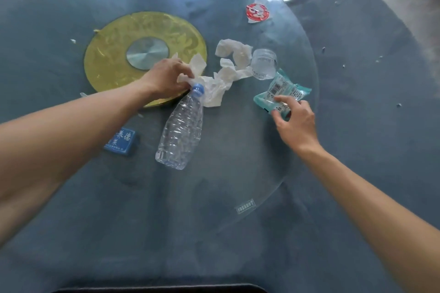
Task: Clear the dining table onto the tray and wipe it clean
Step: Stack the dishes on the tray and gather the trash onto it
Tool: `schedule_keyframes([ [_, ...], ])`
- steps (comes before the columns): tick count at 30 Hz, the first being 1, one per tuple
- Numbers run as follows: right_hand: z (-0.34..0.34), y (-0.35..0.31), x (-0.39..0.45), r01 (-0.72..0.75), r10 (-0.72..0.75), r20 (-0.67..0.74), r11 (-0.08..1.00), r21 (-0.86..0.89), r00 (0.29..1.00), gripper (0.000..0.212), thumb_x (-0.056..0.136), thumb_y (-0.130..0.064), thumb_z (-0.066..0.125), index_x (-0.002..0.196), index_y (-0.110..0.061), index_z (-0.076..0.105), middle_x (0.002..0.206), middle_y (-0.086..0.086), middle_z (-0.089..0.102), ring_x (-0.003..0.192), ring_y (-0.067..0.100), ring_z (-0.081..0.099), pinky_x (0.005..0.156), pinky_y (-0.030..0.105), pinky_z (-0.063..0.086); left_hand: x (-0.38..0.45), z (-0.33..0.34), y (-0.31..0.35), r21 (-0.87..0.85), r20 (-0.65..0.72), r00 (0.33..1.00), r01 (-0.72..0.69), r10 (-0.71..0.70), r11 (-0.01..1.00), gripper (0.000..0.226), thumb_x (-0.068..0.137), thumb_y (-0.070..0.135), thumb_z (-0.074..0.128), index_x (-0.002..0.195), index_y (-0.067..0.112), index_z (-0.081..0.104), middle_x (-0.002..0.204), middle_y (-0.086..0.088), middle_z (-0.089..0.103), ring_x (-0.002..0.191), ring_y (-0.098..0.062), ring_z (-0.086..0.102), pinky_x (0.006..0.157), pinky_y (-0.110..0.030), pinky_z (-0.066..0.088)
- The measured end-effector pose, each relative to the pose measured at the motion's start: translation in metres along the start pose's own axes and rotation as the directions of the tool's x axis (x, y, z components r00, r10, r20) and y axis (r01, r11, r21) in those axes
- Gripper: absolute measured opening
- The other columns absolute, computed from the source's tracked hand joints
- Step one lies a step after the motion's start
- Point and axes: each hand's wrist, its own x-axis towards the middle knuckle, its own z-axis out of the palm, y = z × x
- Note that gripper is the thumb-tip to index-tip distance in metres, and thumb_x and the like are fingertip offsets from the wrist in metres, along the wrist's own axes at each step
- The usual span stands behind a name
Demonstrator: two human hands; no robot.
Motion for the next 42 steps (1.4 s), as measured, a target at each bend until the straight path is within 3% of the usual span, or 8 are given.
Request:
schedule_keyframes([
  [3, 0.003, -0.001, -0.014, 0.03, -0.027, -0.06, 0.998, 0.052, 0.998, 0.031, 0.096, -0.025, 0.069, 0.126, -0.03, 0.071, 0.107, 0.004, 0.054, 0.072, 0.008, 0.058, 0.072, 0.004, 0.038, -0.006, 0.002, -0.001, 0.028, -0.098, 0.995, 0.034, -0.031, 0.999, 0.017, 0.089, 0.016, 0.071, 0.105, 0.013, 0.077, 0.104, -0.019, 0.069, 0.092, -0.038, 0.064, 0.084, -0.045, 0.051],
  [6, -0.006, -0.008, -0.038, 0.069, -0.057, -0.11, 0.992, 0.105, 0.992, 0.028, 0.096, -0.02, 0.07, 0.123, -0.027, 0.073, 0.106, 0.002, 0.054, 0.074, 0.0, 0.058, 0.075, 0.003, 0.046, -0.017, -0.008, 0.0, 0.016, -0.212, 0.972, 0.112, -0.106, 0.994, 0.021, 0.092, 0.017, 0.067, 0.111, 0.013, 0.076, 0.107, -0.021, 0.068, 0.096, -0.042, 0.063, 0.084, -0.044, 0.049],
  [15, -0.054, -0.046, -0.138, 0.158, -0.132, -0.158, 0.973, 0.168, 0.979, 0.03, 0.093, -0.01, 0.073, 0.121, -0.021, 0.074, 0.106, 0.003, 0.055, 0.089, 0.014, 0.061, 0.071, -0.003, 0.046, -0.1, -0.08, 0.037, -0.139, -0.432, 0.885, 0.122, -0.171, 0.983, 0.024, 0.09, 0.02, 0.071, 0.11, 0.008, 0.077, 0.101, -0.019, 0.074, 0.093, -0.037, 0.067, 0.077, -0.034, 0.045],
  [21, -0.084, -0.063, -0.229, 0.173, -0.145, -0.156, 0.968, 0.184, 0.977, 0.032, 0.092, -0.013, 0.075, 0.122, -0.024, 0.073, 0.109, 0.001, 0.06, 0.084, 0.005, 0.061, 0.072, 0.0, 0.047, -0.216, -0.091, 0.092, -0.394, -0.343, 0.932, -0.032, -0.115, 0.918, 0.016, 0.089, 0.016, 0.073, 0.103, 0.011, 0.078, 0.084, -0.017, 0.07, 0.069, -0.003, 0.058, 0.063, -0.011, 0.044],
  [26, -0.086, -0.051, -0.327, 0.208, -0.188, -0.118, 0.96, 0.187, 0.975, 0.034, 0.093, -0.015, 0.075, 0.124, -0.026, 0.071, 0.11, -0.005, 0.064, 0.086, 0.008, 0.065, 0.074, 0.01, 0.053, -0.332, -0.044, 0.129, -0.487, -0.285, 0.953, -0.05, -0.105, 0.872, 0.029, 0.08, 0.026, 0.073, 0.104, 0.011, 0.079, 0.093, -0.007, 0.075, 0.078, -0.026, 0.071, 0.076, -0.038, 0.06],
  [29, -0.071, -0.032, -0.392, 0.173, -0.159, -0.089, 0.967, 0.186, 0.983, 0.035, 0.091, -0.012, 0.076, 0.123, -0.026, 0.072, 0.108, -0.006, 0.066, 0.08, 0.007, 0.063, 0.071, 0.004, 0.047, -0.401, 0.002, 0.146, -0.508, -0.183, 0.982, -0.049, -0.053, 0.86, 0.028, 0.077, 0.023, 0.072, 0.102, 0.014, 0.079, 0.095, -0.005, 0.075, 0.082, -0.021, 0.07, 0.078, -0.038, 0.058],
  [37, -0.01, 0.014, -0.502, 0.003, -0.024, 0.202, 0.994, 0.106, 0.979, 0.038, 0.096, -0.019, 0.072, 0.131, -0.031, 0.067, 0.111, -0.003, 0.064, 0.087, 0.006, 0.062, 0.073, 0.008, 0.049, -0.508, 0.098, 0.144, -0.222, 0.095, 0.995, 0.063, -0.043, 0.973, 0.03, 0.091, 0.016, 0.073, 0.12, 0.021, 0.073, 0.12, -0.002, 0.071, 0.118, -0.025, 0.057, 0.095, -0.036, 0.05],
  [42, -0.001, 0.019, -0.505, -0.017, 0.018, 0.247, 1.0, -0.008, 0.969, 0.046, 0.099, -0.027, 0.066, 0.143, -0.039, 0.056, 0.124, -0.005, 0.062, 0.107, 0.01, 0.059, 0.087, 0.029, 0.057, -0.506, 0.106, 0.147, -0.136, 0.159, 0.987, 0.042, -0.02, 0.99, 0.041, 0.095, 0.019, 0.066, 0.135, 0.028, 0.063, 0.134, 0.003, 0.065, 0.135, -0.025, 0.045, 0.104, -0.042, 0.049],
])
